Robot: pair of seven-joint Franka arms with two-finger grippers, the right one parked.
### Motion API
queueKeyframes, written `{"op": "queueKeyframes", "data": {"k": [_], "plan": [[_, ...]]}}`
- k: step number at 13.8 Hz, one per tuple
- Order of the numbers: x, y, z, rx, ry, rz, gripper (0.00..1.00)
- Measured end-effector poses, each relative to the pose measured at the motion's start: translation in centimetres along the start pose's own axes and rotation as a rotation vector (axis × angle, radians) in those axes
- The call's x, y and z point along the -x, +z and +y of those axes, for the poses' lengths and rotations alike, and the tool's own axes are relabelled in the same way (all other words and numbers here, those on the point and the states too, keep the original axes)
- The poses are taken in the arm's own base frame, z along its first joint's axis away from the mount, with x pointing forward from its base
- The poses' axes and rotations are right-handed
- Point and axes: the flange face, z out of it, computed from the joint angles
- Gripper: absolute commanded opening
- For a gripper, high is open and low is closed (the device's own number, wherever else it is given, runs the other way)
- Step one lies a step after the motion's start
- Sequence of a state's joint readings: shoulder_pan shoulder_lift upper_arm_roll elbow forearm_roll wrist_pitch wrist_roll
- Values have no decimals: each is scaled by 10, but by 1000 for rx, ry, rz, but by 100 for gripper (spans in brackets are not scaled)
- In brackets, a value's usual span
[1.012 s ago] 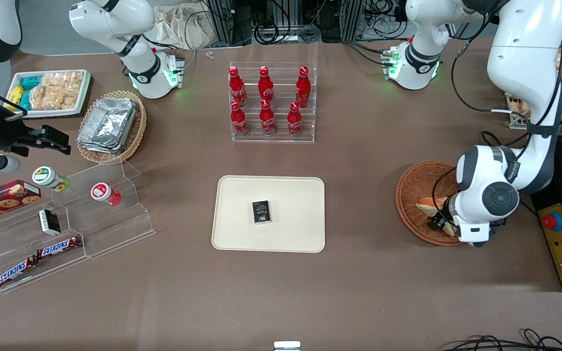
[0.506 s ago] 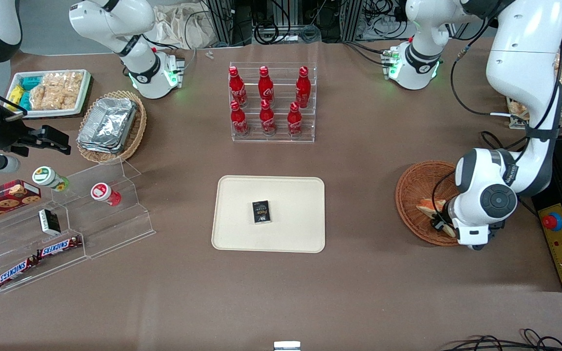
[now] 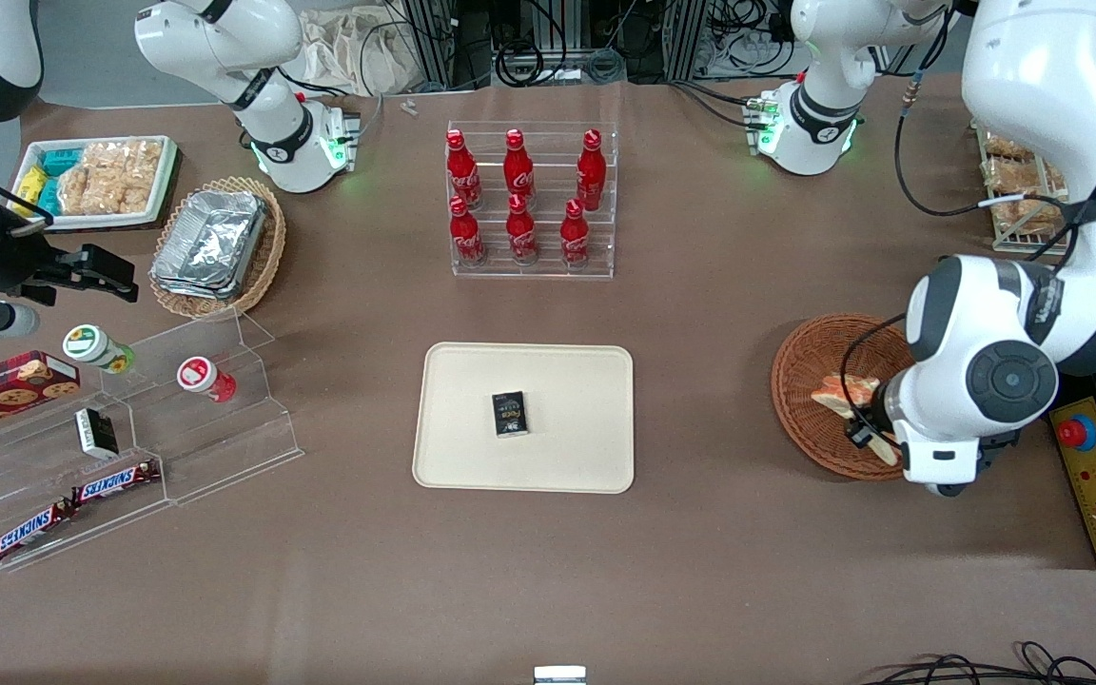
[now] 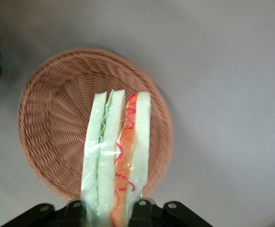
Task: Place sandwich from basket to tray
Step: 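Lift the sandwich and carry it toward the cream tray, then lower the sandwich onto the tray beside the black packet and release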
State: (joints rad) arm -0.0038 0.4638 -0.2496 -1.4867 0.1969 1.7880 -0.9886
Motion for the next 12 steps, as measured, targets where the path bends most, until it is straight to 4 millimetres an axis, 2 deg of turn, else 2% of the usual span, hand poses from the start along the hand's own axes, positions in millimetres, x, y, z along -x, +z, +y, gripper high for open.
{"op": "queueKeyframes", "data": {"k": [1,2,4,6,8,10,12], "plan": [[21,-20,18,33,44,5,0],[46,-33,37,61,95,4,0],[101,-37,77,89,203,-13,0],[161,-15,118,80,310,-33,0],[210,23,150,49,397,-32,0],[237,59,173,53,449,-33,0],[241,90,188,88,458,-42,0]]}}
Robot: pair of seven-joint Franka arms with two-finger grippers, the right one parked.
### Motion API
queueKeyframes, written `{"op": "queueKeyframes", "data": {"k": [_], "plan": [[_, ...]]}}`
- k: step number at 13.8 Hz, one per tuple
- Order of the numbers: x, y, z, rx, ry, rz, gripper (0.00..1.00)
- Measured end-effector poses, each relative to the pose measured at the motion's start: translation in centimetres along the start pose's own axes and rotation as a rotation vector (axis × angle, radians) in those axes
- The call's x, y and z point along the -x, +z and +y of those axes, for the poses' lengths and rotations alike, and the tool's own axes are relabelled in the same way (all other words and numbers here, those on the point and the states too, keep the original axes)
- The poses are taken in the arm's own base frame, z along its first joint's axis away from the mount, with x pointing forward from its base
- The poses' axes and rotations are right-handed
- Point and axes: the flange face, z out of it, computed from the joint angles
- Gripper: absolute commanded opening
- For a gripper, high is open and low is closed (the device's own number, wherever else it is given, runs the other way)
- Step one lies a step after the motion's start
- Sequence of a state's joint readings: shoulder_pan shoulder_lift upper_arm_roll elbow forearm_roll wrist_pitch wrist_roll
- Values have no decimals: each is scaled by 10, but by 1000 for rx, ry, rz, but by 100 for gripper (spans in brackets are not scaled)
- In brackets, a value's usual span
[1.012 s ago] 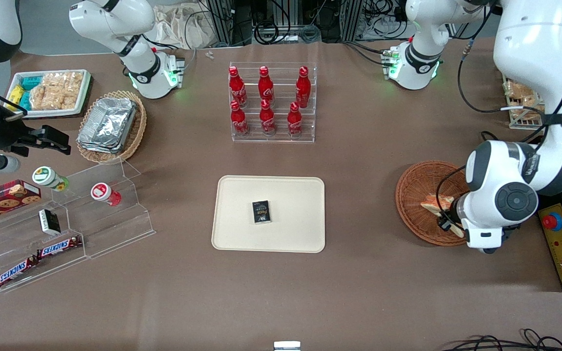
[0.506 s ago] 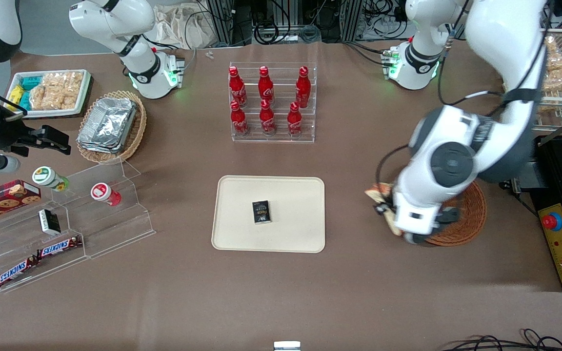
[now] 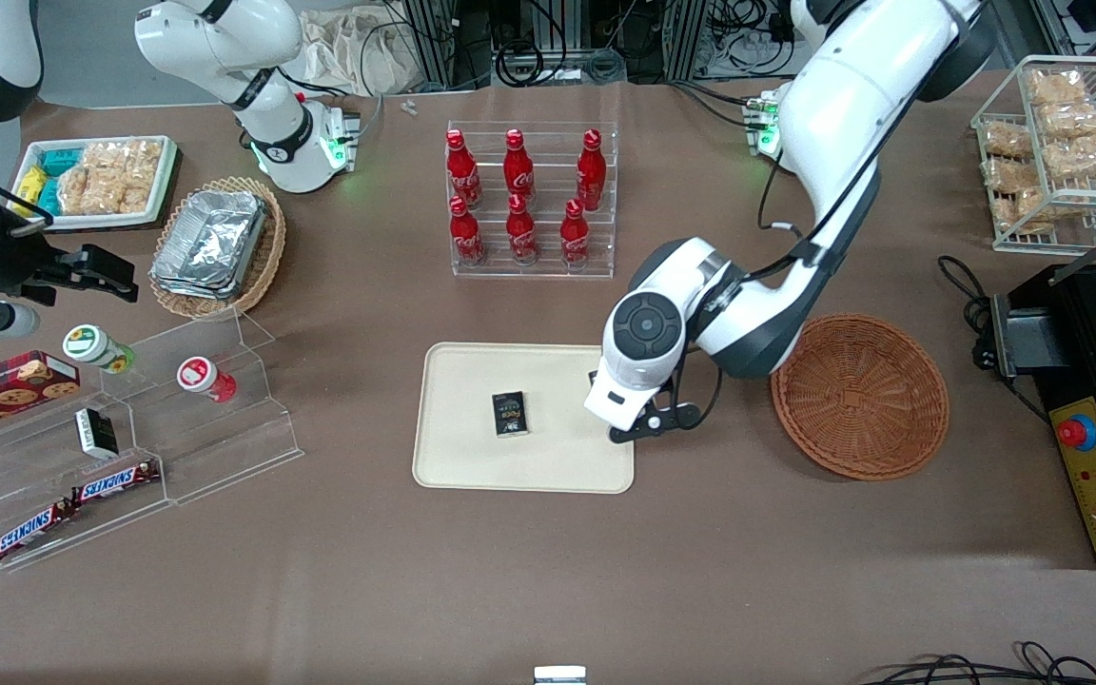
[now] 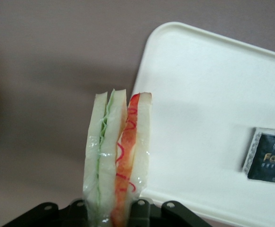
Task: Place sandwich from basket to tray
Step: 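Lower the sandwich onto the tray beside the black packet and release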
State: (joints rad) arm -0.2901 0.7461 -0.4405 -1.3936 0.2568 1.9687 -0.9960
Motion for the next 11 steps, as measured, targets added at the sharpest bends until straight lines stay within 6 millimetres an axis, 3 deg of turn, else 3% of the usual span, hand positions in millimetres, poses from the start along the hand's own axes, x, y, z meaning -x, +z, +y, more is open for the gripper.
{"op": "queueKeyframes", "data": {"k": [3,5,6,7,8,9,11], "plan": [[-16,46,6,29,5,17,0],[-18,60,17,39,14,15,1],[-17,62,24,44,19,19,9],[-16,62,28,48,23,22,27],[-16,63,30,50,25,24,75],[-16,64,31,50,25,23,100],[-17,65,31,49,24,23,100]]}}
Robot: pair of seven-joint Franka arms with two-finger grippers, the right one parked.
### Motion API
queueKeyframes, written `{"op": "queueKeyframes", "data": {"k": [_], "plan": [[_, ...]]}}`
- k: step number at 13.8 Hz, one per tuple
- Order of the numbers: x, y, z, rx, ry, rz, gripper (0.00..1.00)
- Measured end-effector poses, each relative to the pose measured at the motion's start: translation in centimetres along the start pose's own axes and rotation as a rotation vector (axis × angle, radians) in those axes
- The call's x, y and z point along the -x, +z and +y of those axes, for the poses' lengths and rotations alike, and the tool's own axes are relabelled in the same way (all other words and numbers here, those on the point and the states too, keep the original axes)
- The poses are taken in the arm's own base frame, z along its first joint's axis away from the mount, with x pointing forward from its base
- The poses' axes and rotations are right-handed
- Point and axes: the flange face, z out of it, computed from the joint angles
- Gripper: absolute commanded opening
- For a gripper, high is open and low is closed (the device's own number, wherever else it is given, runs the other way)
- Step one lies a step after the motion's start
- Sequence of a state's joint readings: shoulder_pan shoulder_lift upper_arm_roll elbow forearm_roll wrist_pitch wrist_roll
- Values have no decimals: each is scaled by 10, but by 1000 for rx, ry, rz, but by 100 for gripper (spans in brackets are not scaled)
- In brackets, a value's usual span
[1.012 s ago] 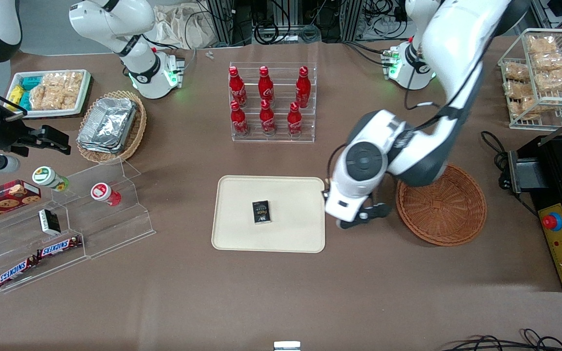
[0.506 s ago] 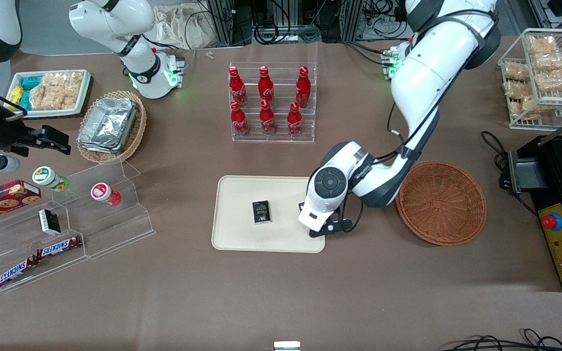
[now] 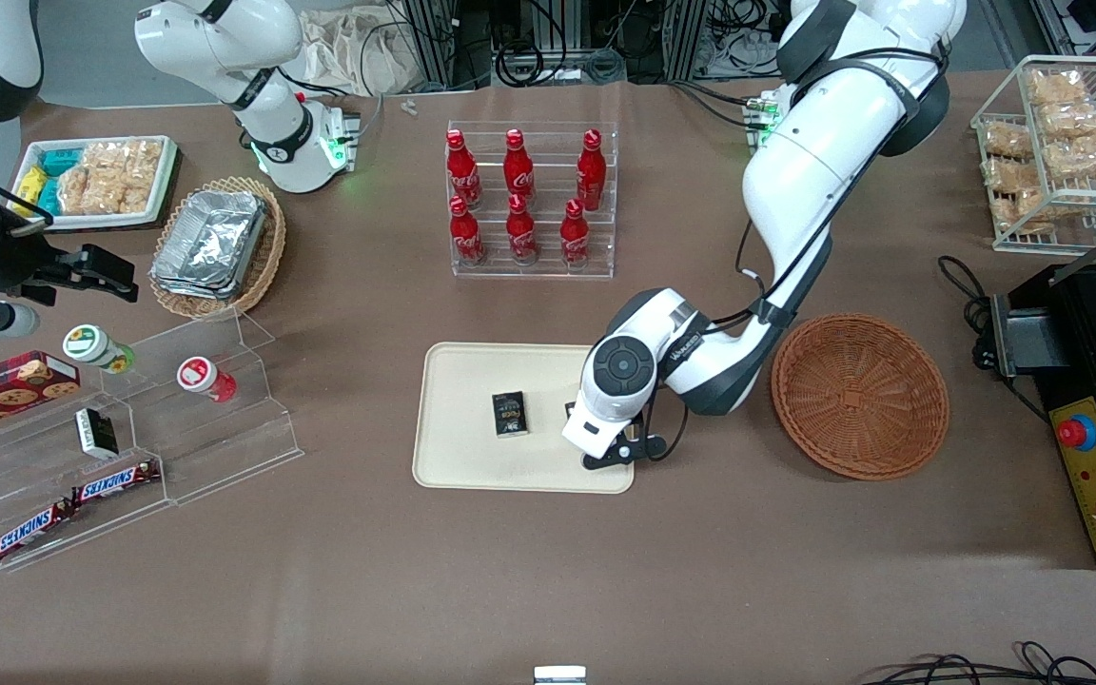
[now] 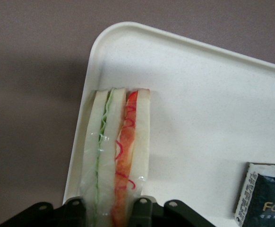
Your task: Place sandwich from basket to tray
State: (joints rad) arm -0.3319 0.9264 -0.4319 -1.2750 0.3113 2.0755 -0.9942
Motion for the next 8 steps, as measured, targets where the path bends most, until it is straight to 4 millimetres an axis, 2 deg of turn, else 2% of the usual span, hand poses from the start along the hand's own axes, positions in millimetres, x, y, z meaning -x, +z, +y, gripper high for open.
{"op": "queueKeyframes", "data": {"k": [2,4,5,6,8], "plan": [[-2,-3,0,0,-1,4,100],[-2,-20,-5,-47,-7,-13,100],[-1,-37,-11,-96,-11,-29,100],[0,-63,-20,-147,-20,-40,100],[-8,-131,-50,-186,-50,-20,100]]}}
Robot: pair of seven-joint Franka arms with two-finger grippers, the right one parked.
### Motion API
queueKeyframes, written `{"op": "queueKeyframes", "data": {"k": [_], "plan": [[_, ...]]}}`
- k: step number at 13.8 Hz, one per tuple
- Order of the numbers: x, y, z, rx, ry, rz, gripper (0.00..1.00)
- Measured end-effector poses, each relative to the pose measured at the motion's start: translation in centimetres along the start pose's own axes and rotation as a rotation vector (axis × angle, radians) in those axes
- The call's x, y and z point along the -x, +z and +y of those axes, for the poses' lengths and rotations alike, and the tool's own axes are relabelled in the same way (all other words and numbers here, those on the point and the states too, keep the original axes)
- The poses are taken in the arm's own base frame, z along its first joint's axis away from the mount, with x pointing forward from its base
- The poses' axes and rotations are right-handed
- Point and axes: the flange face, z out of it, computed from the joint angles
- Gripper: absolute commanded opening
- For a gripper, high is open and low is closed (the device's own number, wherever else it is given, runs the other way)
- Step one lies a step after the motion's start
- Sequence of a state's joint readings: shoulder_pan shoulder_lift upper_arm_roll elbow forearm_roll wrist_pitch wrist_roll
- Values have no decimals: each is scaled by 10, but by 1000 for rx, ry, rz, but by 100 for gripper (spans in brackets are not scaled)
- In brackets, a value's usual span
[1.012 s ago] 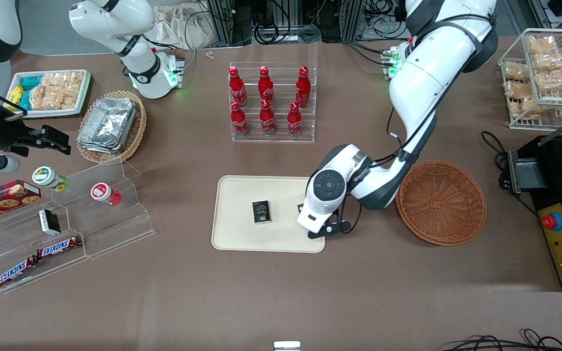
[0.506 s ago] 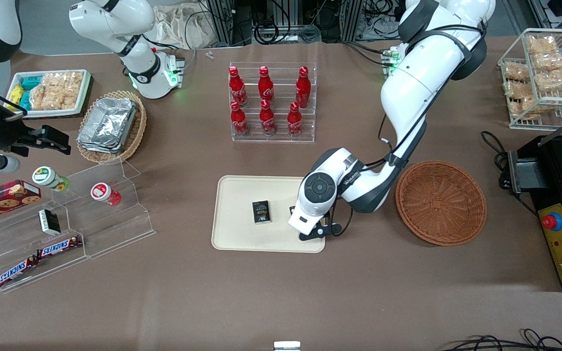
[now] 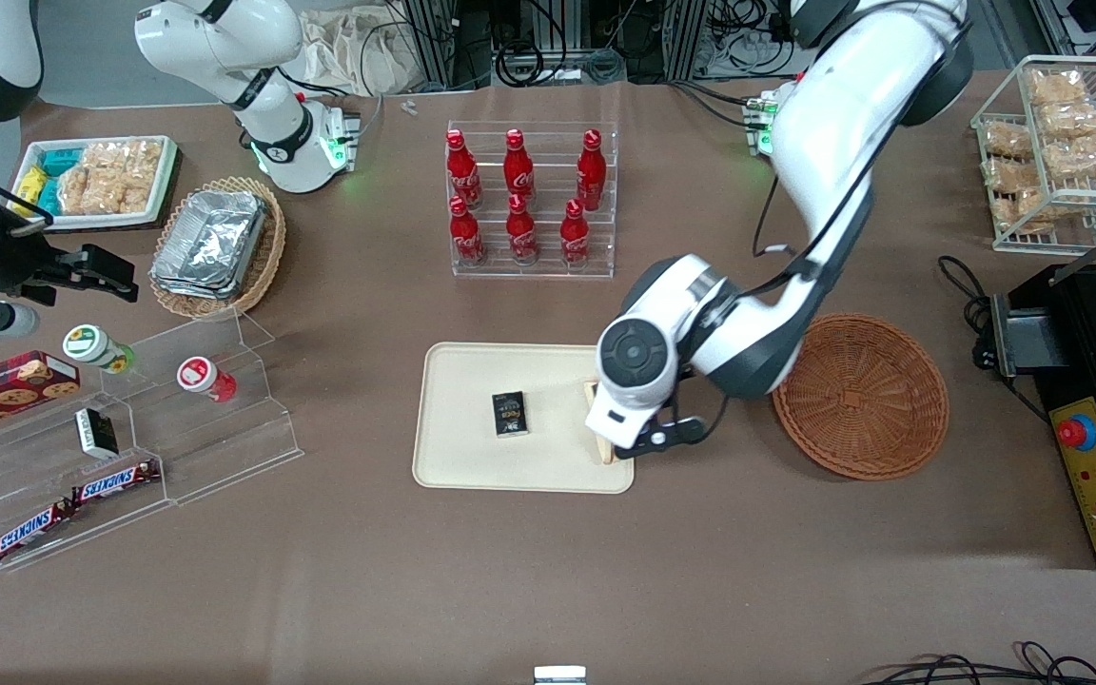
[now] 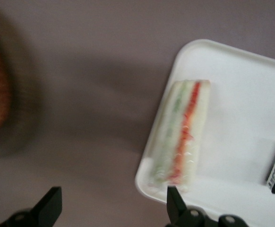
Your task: Place sandwich from basket to tray
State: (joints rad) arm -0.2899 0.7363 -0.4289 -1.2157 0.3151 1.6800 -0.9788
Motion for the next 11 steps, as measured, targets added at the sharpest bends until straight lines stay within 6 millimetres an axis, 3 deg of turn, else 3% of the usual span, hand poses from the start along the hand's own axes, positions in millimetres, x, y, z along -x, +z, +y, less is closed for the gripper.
{"op": "queueKeyframes", "data": {"k": [2,4,7,11], "plan": [[-18,-59,-58,36,28,19,100],[-30,-97,-125,77,65,14,100],[-34,-123,-213,84,144,28,100],[-41,-136,-318,45,297,28,100]]}}
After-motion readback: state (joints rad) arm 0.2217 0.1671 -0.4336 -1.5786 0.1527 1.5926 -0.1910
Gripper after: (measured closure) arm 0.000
